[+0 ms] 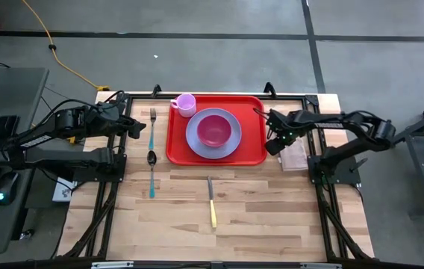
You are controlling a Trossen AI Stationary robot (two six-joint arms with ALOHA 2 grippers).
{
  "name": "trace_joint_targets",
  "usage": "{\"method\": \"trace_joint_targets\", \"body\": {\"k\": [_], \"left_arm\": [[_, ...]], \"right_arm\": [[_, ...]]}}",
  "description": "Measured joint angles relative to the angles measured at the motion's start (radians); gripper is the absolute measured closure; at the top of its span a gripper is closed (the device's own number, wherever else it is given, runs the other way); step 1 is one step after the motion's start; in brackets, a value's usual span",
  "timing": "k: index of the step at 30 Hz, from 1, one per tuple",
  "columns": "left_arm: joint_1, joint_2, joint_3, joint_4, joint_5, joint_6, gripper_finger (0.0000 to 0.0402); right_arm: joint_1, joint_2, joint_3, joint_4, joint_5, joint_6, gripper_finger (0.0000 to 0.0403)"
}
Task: Set up tray
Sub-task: Put the white napkin on the red tray to the left of the white plate
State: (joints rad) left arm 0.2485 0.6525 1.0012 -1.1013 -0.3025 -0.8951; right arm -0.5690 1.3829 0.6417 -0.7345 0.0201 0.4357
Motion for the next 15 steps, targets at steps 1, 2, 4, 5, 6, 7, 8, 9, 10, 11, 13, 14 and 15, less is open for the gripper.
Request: {"method": "trace_joint_targets", "body": {"k": [1, 2, 4, 5, 6, 7, 8, 9, 10, 11, 13, 14, 15], "left_arm": [[0.000, 0.000, 0.000, 0.000, 0.000, 0.000, 0.0131], [0.000, 0.000, 0.000, 0.000, 0.000, 0.000, 0.0131], [0.000, 0.000, 0.000, 0.000, 0.000, 0.000, 0.0131], [0.000, 0.000, 0.000, 0.000, 0.000, 0.000, 0.0131], [0.000, 0.000, 0.000, 0.000, 0.000, 0.000, 0.0131], [0.000, 0.000, 0.000, 0.000, 0.001, 0.000, 0.0131], [0.000, 0.000, 0.000, 0.000, 0.001, 0.000, 0.0131], [0.000, 0.000, 0.000, 0.000, 0.001, 0.000, 0.0131], [0.000, 0.000, 0.000, 0.000, 0.001, 0.000, 0.0131], [0.000, 0.000, 0.000, 0.000, 0.001, 0.000, 0.0131], [0.000, 0.000, 0.000, 0.000, 0.001, 0.000, 0.0131], [0.000, 0.000, 0.000, 0.000, 0.001, 0.000, 0.0131], [0.000, 0.000, 0.000, 0.000, 0.000, 0.000, 0.0131]], "right_arm": [[0.000, 0.008, 0.000, 0.003, 0.001, 0.000, 0.0305], [0.000, 0.017, 0.001, 0.008, 0.001, 0.000, 0.0305], [0.000, 0.035, 0.002, 0.016, 0.005, 0.000, 0.0305], [0.000, 0.045, 0.004, 0.020, 0.007, 0.000, 0.0305], [0.000, 0.054, 0.005, 0.022, 0.008, 0.002, 0.0305], [0.000, 0.063, 0.006, 0.025, 0.007, 0.006, 0.0305], [0.001, 0.072, 0.005, 0.029, 0.006, 0.006, 0.0305], [0.001, 0.078, 0.004, 0.031, 0.008, 0.007, 0.0305], [0.002, 0.084, 0.005, 0.031, 0.015, 0.007, 0.0305], [0.003, 0.089, 0.005, 0.032, 0.017, 0.009, 0.0305], [0.010, 0.094, 0.004, 0.036, 0.029, 0.009, 0.0305], [0.014, 0.094, 0.004, 0.036, 0.033, 0.010, 0.0305], [0.019, 0.094, 0.004, 0.036, 0.041, 0.019, 0.0305]]}}
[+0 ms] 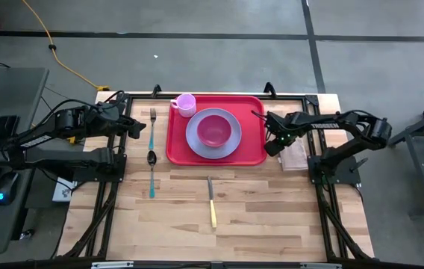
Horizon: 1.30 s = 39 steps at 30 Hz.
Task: Set up tray
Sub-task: Put the white napkin on the red tray to the left of the white plate
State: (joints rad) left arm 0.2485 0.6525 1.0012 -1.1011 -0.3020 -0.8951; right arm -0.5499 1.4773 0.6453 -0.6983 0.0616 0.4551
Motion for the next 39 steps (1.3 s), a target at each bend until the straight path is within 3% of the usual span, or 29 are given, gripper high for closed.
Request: {"method": "trace_joint_targets", "body": {"k": [11, 24, 33, 39], "left_arm": [[0.000, 0.000, 0.000, 0.000, -0.005, 0.000, 0.0131], [0.000, 0.000, 0.000, 0.000, -0.005, 0.008, 0.0131], [0.000, 0.000, 0.000, 0.000, -0.005, 0.014, 0.0131], [0.000, 0.000, 0.000, 0.000, -0.005, 0.027, 0.0131]], "right_arm": [[0.052, 0.057, 0.000, 0.001, 0.074, 0.061, 0.0308], [0.104, 0.085, 0.005, -0.008, 0.149, 0.124, 0.0394], [0.085, 0.058, 0.021, -0.021, 0.119, 0.147, 0.0400], [0.023, -0.023, 0.036, 0.001, 0.029, 0.125, 0.0402]]}}
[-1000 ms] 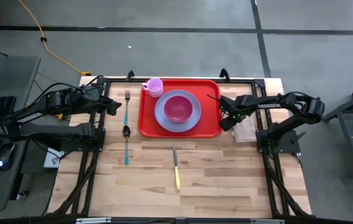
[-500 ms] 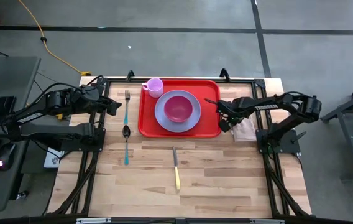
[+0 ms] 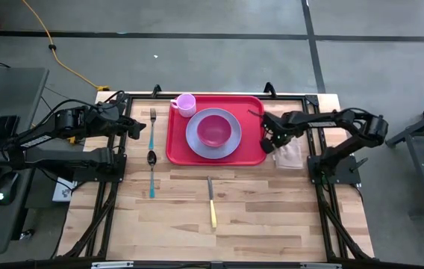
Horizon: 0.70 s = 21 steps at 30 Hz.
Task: Set up tray
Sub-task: Put the white napkin on the red tray to the left of the white plate
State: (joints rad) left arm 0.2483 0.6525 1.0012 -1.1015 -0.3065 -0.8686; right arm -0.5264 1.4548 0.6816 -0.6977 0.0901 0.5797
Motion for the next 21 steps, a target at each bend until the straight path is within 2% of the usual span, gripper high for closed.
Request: {"method": "trace_joint_targets", "body": {"k": [11, 21], "left_arm": [[0.000, 0.000, 0.000, -0.001, 0.001, 0.000, 0.0131], [0.000, 0.000, 0.000, -0.001, 0.003, 0.000, 0.0131]], "right_arm": [[-0.124, -0.067, 0.002, 0.001, -0.106, -0.099, 0.0403], [-0.195, -0.095, 0.005, 0.129, -0.273, -0.135, 0.0402]]}}
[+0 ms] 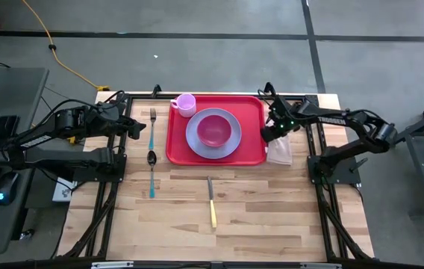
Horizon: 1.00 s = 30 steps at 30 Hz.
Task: Set up tray
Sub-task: Put the white napkin on the red tray to the left of the white plate
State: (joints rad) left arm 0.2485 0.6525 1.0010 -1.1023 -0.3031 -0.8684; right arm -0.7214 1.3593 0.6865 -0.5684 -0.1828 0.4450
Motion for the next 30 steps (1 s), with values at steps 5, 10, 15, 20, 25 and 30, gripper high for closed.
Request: {"method": "trace_joint_targets", "body": {"k": [5, 10, 15, 20, 25, 30], "left_arm": [[0.000, 0.000, 0.000, 0.000, 0.000, 0.000, 0.0131], [0.000, 0.000, 0.000, 0.000, 0.000, 0.000, 0.0131], [0.000, 0.000, 0.000, 0.000, 0.000, 0.000, 0.0131], [0.000, 0.000, 0.000, 0.000, 0.000, 0.000, 0.0131], [0.000, 0.000, 0.000, 0.000, 0.000, 0.000, 0.0131], [0.000, 0.000, 0.000, 0.001, 0.000, -0.001, 0.0131]], "right_arm": [[-0.038, 0.000, 0.000, 0.028, -0.051, -0.002, 0.0402], [-0.080, 0.000, 0.000, 0.032, -0.114, -0.026, 0.0402], [-0.110, 0.000, 0.001, 0.035, -0.140, -0.045, 0.0402], [-0.144, -0.008, 0.001, 0.013, -0.140, -0.078, 0.0402], [-0.187, -0.062, 0.001, -0.029, -0.163, -0.111, 0.0402], [-0.233, -0.143, 0.001, -0.027, -0.231, -0.113, 0.0402]]}}
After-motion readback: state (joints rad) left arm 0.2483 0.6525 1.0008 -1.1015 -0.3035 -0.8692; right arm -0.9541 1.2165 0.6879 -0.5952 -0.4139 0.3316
